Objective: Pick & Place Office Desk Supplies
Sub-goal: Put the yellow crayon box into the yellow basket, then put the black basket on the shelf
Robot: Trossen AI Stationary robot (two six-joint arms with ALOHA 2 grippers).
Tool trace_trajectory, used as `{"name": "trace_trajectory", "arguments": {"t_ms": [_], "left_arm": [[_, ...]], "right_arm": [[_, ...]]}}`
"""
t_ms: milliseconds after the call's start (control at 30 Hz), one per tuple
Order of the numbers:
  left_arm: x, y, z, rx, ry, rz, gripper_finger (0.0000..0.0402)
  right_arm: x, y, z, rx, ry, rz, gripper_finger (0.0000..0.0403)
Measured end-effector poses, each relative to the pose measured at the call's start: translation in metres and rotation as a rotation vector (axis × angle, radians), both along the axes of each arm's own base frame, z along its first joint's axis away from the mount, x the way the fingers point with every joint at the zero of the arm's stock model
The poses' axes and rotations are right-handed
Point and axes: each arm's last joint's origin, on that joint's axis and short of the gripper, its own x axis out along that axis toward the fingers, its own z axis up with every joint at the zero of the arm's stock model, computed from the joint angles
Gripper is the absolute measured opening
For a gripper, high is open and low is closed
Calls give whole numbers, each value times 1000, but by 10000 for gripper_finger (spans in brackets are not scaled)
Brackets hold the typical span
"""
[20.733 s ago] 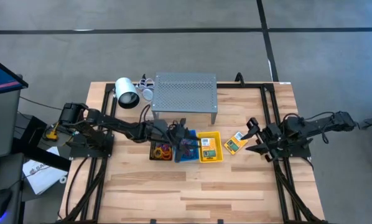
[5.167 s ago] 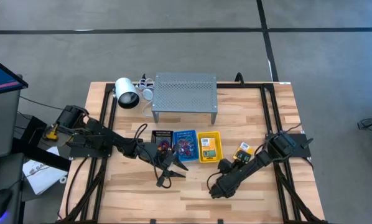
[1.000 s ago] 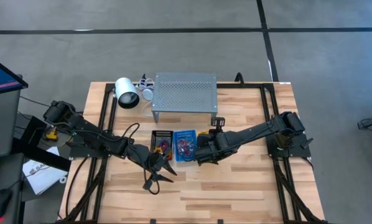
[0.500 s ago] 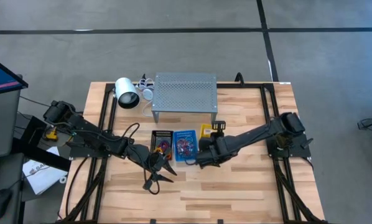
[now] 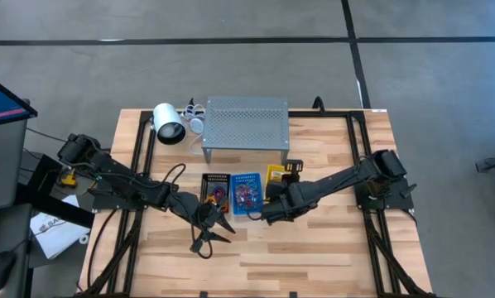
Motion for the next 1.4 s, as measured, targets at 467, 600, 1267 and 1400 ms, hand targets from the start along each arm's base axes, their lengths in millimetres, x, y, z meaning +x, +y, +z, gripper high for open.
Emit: {"name": "trace_trajectory", "arguments": {"t_ms": [467, 600, 1267, 1400], "left_arm": [[0, 0, 0, -3, -4, 0, 136], [0, 0, 0, -3, -4, 0, 136], [0, 0, 1, -6, -10, 1, 136], [0, 0, 1, -6, -9, 1, 136]], "right_arm": [[-6, 3, -28, 60, -19, -29, 0], [-8, 12, -28, 76, -27, -7, 0], [-7, 29, -18, 273, 29, 42, 168], [-7, 34, -8, 268, 28, 57, 205]]}}
